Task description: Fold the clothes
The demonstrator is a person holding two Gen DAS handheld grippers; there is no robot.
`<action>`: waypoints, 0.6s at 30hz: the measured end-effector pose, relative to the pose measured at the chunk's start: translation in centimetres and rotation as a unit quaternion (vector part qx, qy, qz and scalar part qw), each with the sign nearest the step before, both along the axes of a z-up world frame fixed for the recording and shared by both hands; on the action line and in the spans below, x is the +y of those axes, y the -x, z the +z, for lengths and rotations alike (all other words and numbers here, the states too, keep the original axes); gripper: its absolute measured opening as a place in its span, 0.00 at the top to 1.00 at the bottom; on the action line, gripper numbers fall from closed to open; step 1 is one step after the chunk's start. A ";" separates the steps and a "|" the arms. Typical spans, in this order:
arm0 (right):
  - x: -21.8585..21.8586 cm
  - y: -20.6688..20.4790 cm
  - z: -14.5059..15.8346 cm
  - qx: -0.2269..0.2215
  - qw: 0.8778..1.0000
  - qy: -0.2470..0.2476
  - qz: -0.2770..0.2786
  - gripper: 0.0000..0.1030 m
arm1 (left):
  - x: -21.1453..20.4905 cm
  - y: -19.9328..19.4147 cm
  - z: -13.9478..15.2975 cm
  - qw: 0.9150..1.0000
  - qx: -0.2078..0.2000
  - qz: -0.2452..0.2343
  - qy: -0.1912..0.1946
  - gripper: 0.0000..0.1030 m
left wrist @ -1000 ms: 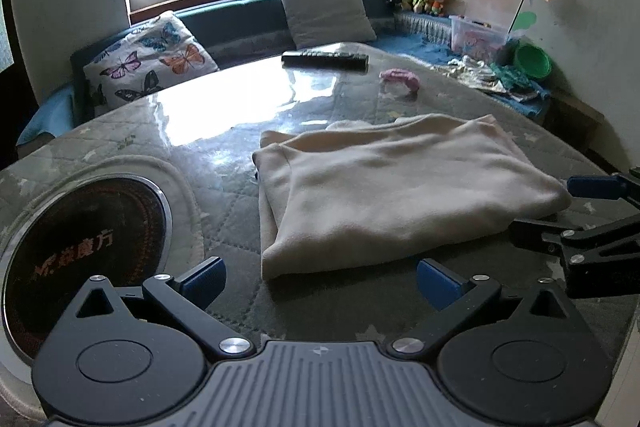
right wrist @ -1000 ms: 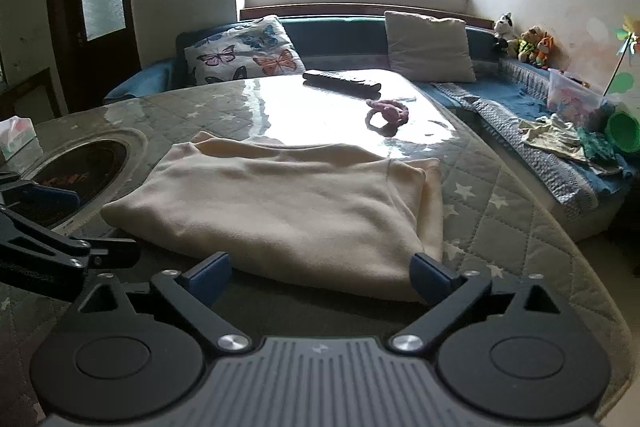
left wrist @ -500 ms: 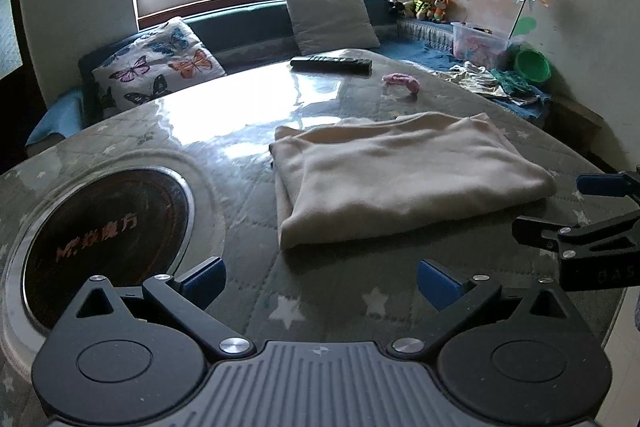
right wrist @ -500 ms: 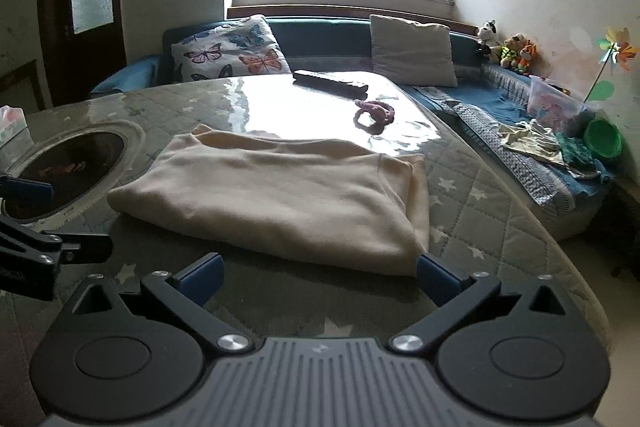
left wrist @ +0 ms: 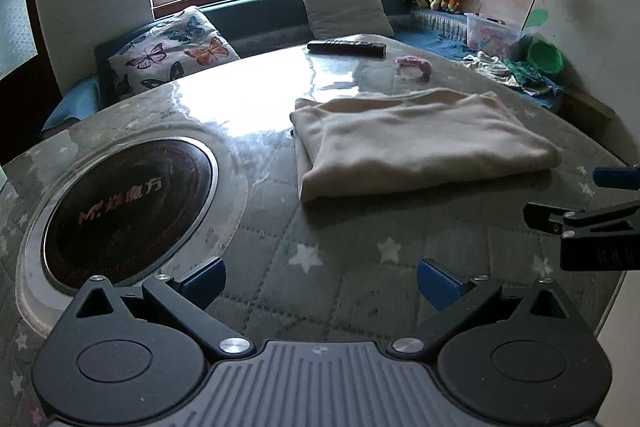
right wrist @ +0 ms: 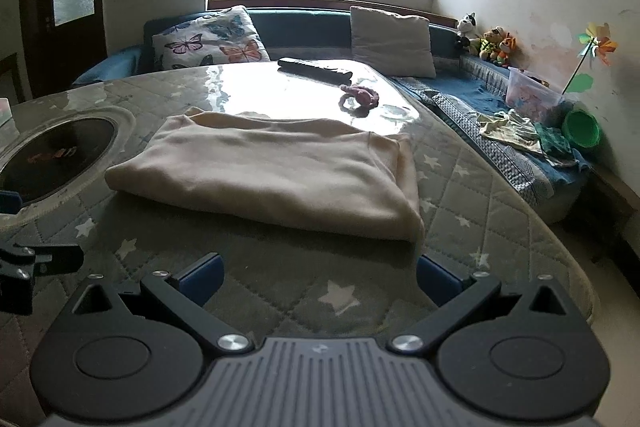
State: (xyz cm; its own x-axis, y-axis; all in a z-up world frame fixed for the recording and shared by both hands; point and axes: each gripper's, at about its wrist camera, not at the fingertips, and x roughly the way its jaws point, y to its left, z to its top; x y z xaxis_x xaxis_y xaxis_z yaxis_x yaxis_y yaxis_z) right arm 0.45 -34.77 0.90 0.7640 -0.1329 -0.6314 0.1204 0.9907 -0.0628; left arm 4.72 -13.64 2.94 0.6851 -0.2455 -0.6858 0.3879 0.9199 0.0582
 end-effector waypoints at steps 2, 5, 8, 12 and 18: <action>0.4 0.3 -0.2 0.003 1.000 0.000 0.002 0.00 | 0.0 0.2 -0.3 1.000 0.002 0.001 -0.003 0.00; 0.9 0.6 -0.4 0.005 1.000 0.003 0.004 0.00 | 0.0 0.5 -0.6 1.000 0.005 0.003 -0.006 0.00; 1.0 0.9 -0.6 0.007 1.000 0.004 0.002 0.00 | 0.1 0.8 -0.8 1.000 0.006 0.004 -0.006 0.00; 1.1 1.0 -0.7 0.007 1.000 0.003 0.000 0.00 | 0.2 1.1 -0.9 1.000 0.007 0.003 -0.005 0.00; 1.2 1.2 -0.7 0.008 1.000 0.001 0.000 0.00 | 0.2 1.5 -0.9 1.000 0.006 0.002 -0.002 0.00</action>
State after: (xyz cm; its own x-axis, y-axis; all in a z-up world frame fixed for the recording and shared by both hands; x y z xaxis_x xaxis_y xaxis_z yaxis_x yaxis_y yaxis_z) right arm -0.76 -33.62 0.24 0.7544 -0.1344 -0.6425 0.1191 0.9906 -0.0673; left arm 3.25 -13.43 2.02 0.6783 -0.2391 -0.6948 0.3846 0.9212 0.0584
